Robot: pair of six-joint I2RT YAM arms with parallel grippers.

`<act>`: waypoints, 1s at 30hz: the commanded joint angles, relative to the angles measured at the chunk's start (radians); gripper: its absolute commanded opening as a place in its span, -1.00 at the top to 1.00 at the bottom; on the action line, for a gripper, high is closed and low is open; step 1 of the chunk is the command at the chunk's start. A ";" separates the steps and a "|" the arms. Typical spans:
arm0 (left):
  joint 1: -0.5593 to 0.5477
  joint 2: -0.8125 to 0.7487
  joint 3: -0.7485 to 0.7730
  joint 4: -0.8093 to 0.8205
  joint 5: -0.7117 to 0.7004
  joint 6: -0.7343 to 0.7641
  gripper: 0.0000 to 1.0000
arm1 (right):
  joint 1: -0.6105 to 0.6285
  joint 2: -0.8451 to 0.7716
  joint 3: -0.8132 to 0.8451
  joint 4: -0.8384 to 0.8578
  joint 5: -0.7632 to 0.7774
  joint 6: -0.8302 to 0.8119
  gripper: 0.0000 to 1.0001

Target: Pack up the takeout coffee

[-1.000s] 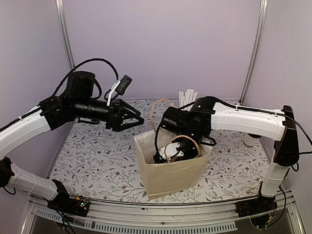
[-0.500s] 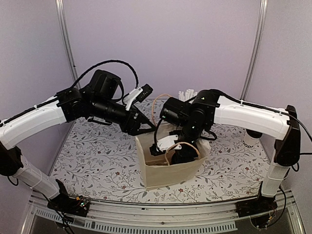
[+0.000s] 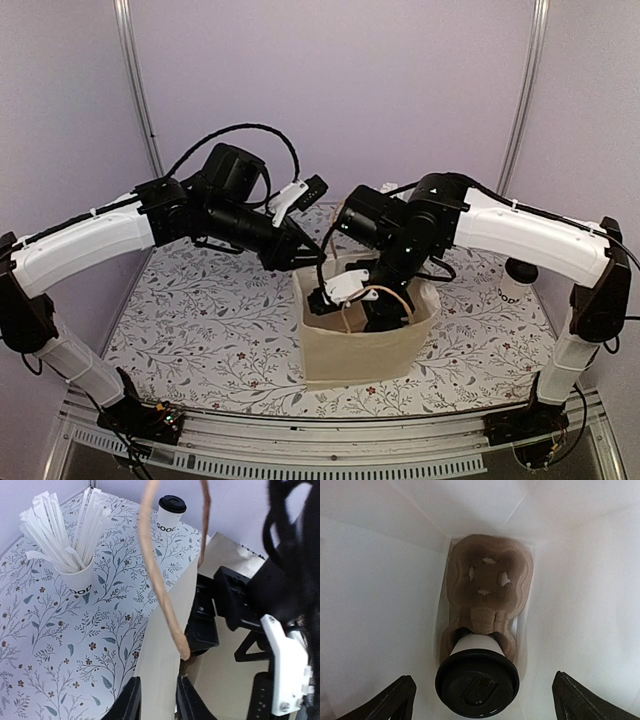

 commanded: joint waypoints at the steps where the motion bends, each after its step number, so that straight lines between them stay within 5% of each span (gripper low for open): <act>1: 0.011 0.001 -0.002 0.074 0.025 0.000 0.53 | -0.003 -0.118 0.023 0.024 -0.145 -0.087 -0.98; 5: 0.028 0.007 -0.018 0.119 0.068 -0.009 0.64 | -0.003 -0.204 -0.004 0.084 -0.150 -0.143 -0.98; 11: 0.030 0.017 0.008 0.178 0.131 -0.028 -0.09 | -0.003 -0.231 0.031 0.068 -0.120 -0.175 -0.98; 19: 0.031 0.122 0.114 0.215 0.144 -0.043 -0.20 | -0.003 -0.297 0.044 0.102 -0.064 -0.232 -0.98; 23: 0.045 0.195 0.193 0.219 0.170 -0.040 0.04 | -0.002 -0.325 0.052 0.115 0.003 -0.249 -0.98; 30: 0.064 0.222 0.237 0.261 0.237 -0.037 0.96 | -0.004 -0.388 0.051 0.161 0.113 -0.270 -0.98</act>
